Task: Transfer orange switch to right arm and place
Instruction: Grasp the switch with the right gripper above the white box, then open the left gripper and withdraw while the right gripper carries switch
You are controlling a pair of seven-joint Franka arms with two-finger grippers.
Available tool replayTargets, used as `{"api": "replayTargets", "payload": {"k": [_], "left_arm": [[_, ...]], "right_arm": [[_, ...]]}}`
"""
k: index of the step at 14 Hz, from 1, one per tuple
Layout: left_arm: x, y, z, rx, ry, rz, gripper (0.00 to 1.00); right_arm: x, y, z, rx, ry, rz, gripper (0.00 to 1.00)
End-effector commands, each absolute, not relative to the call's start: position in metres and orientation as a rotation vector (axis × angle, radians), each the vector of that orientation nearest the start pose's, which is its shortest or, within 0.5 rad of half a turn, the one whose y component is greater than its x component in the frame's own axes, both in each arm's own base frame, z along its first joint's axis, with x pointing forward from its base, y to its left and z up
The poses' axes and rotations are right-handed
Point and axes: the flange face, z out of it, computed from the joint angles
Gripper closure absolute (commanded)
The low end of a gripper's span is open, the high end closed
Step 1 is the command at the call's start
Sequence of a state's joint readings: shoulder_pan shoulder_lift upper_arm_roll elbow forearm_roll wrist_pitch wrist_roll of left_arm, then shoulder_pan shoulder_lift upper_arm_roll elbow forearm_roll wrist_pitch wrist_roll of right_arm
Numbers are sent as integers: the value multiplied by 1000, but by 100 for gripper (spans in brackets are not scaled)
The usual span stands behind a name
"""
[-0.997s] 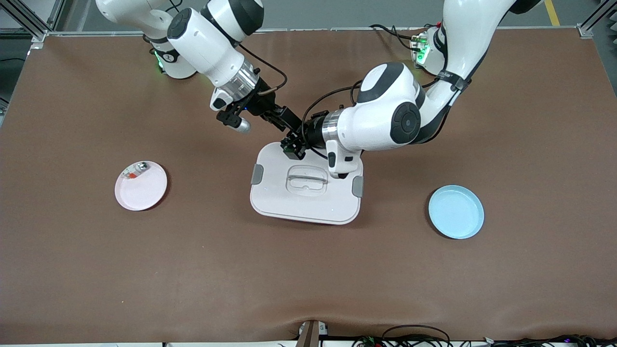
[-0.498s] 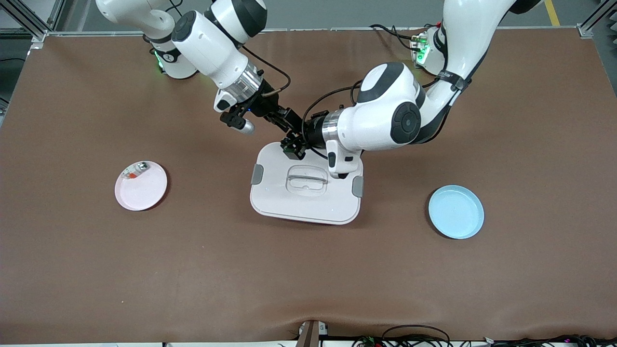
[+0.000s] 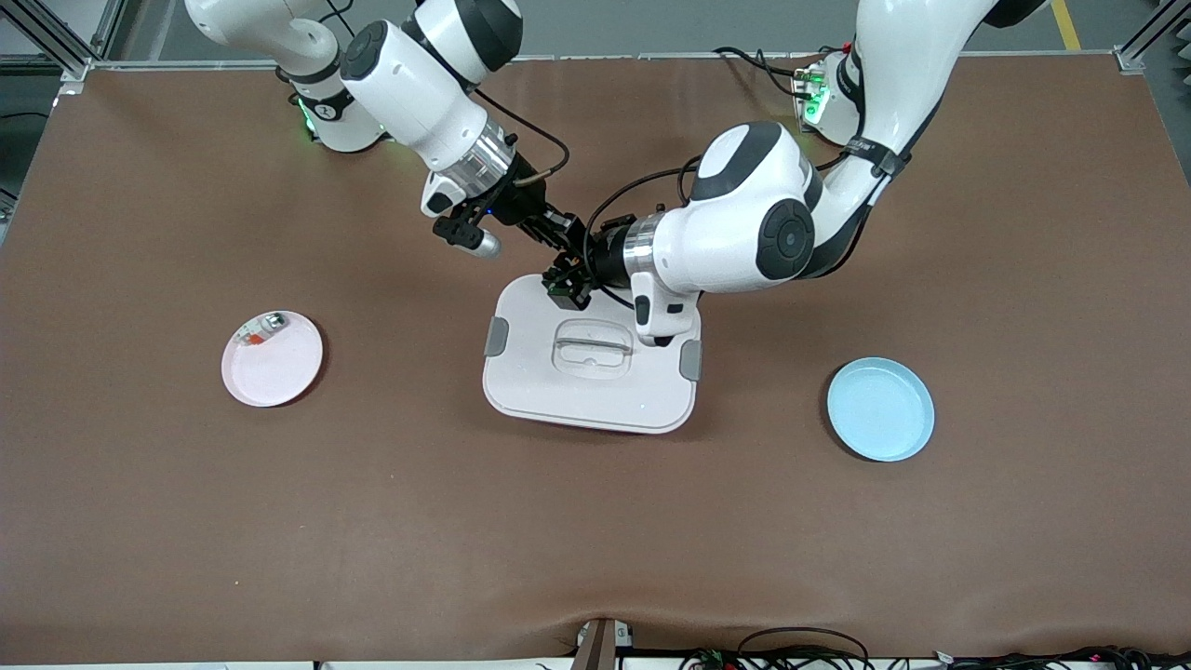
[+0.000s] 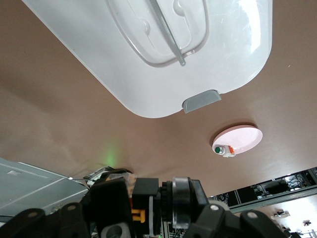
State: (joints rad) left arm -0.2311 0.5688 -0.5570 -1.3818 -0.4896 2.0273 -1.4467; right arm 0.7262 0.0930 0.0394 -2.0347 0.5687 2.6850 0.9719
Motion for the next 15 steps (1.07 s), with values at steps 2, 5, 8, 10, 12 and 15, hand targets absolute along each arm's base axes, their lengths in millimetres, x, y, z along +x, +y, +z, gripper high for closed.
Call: {"api": "replayTargets", "payload": {"k": [2, 5, 8, 10, 12, 15], "left_arm": [[550, -468, 456, -3039, -1594, 1090, 96], [552, -466, 461, -3064, -1578, 1071, 0], [557, -456, 471, -3079, -1605, 1021, 0], [568, -442, 487, -3100, -1650, 972, 0], [585, -423, 495, -3101, -1716, 909, 0], [607, -384, 520, -3113, -1824, 754, 0]], "right_arm": [[455, 417, 460, -2332, 810, -47, 88], [456, 416, 462, -2330, 808, -50, 88], [460, 415, 467, -2328, 802, -53, 88], [461, 413, 469, -2330, 798, -52, 88], [462, 412, 475, -2354, 790, -7, 88], [470, 401, 490, -2397, 764, 52, 88]]}}
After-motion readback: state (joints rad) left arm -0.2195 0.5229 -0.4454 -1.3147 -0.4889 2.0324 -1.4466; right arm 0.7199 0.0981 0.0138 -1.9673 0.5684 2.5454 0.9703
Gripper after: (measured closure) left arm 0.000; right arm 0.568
